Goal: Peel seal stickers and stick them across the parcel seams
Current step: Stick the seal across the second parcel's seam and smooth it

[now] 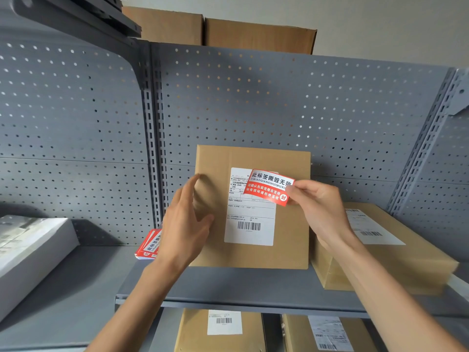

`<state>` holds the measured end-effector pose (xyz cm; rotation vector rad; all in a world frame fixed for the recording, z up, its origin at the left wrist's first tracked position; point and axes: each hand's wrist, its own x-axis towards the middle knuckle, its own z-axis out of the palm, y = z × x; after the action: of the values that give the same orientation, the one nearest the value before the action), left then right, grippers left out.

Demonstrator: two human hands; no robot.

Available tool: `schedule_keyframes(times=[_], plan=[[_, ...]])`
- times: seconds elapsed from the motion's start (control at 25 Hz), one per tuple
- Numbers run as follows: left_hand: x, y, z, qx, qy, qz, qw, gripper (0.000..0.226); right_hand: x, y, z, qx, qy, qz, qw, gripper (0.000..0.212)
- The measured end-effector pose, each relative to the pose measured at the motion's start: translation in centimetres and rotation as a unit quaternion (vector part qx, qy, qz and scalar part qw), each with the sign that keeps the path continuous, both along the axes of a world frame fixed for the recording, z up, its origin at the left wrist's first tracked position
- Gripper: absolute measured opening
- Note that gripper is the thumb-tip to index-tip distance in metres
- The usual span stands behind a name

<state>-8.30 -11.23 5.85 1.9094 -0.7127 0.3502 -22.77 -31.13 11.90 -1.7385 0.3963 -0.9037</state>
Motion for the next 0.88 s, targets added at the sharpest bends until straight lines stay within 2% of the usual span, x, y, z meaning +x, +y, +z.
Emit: schedule_keyframes(times=[0.36, 0.88], plan=[[-1.2, 0.5, -1.8, -0.048, 0.002, -0.005, 0.999, 0.093, -1.6, 0.4, -1.5, -0.029, 0.016, -0.019, 0.999, 0.014], [-3.0, 1.2, -4.0, -0.101, -0.008, -0.007, 0.995, 0.098, -4.4, 2.1, 0.3, -0.060, -0.053, -0.017, 0.997, 0.015]])
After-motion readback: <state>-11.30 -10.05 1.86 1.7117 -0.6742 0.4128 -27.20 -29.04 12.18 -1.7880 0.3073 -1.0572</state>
